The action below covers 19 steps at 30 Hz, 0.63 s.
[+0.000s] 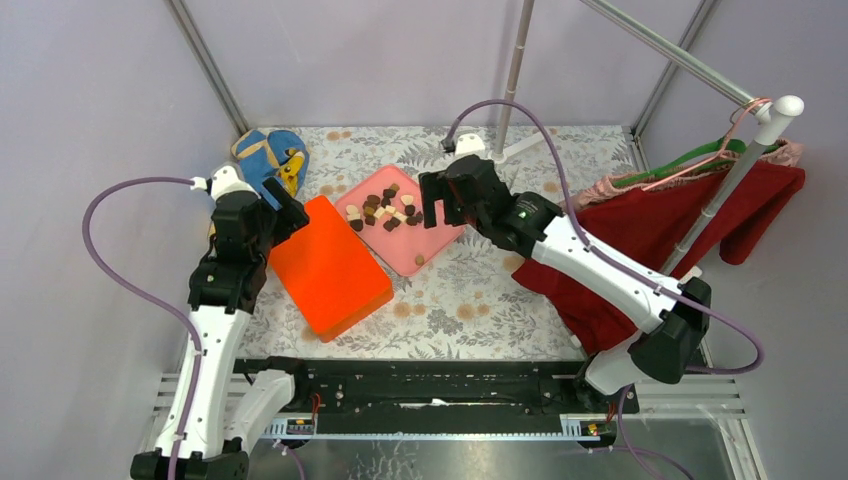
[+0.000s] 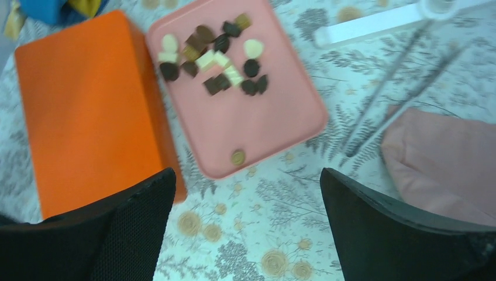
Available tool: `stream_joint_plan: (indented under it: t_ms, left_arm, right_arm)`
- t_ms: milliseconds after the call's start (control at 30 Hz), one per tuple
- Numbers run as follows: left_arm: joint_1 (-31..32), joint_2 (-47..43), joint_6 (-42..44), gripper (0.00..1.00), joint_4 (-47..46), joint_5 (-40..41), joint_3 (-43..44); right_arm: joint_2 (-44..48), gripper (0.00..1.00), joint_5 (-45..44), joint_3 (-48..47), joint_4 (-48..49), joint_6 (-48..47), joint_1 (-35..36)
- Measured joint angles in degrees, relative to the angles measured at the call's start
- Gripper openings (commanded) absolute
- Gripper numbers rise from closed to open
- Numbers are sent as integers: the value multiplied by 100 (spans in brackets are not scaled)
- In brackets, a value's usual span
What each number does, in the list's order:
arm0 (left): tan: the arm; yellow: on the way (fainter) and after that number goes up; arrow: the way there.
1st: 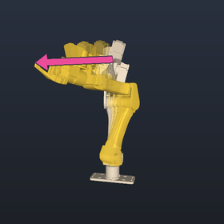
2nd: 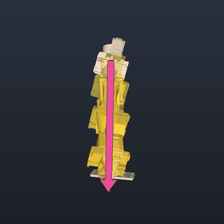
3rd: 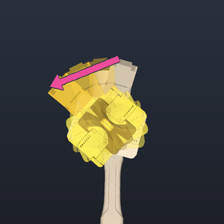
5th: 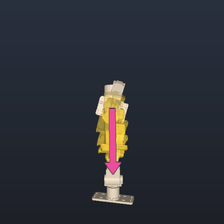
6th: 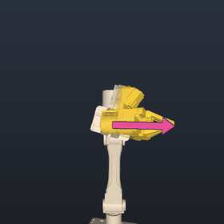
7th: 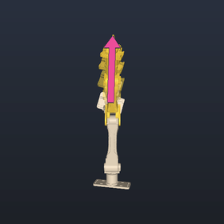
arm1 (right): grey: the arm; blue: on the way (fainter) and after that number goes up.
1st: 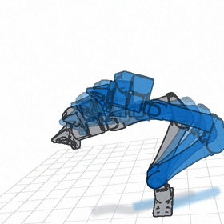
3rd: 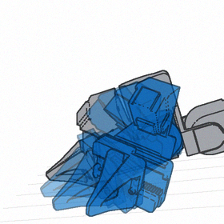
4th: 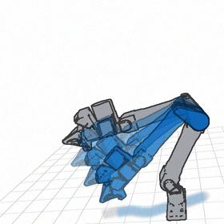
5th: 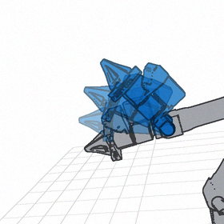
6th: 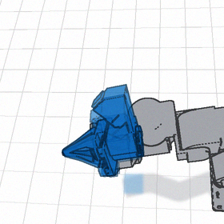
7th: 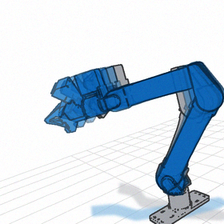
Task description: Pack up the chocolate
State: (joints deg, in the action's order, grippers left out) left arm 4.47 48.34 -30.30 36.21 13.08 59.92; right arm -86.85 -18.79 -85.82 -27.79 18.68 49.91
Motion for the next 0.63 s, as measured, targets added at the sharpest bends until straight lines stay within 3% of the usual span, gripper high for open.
stream_joint_plan:
  t_ms: [433,633]
  left_arm:
    - [0,-787,-221,92,398,20,-737]
    - [0,-927,-223,92,476,151,-730]
  right_arm:
    - [387,100,-2369,544,118,1051,-79]
    - [245,100,-2887,457,-271,1784,-85]
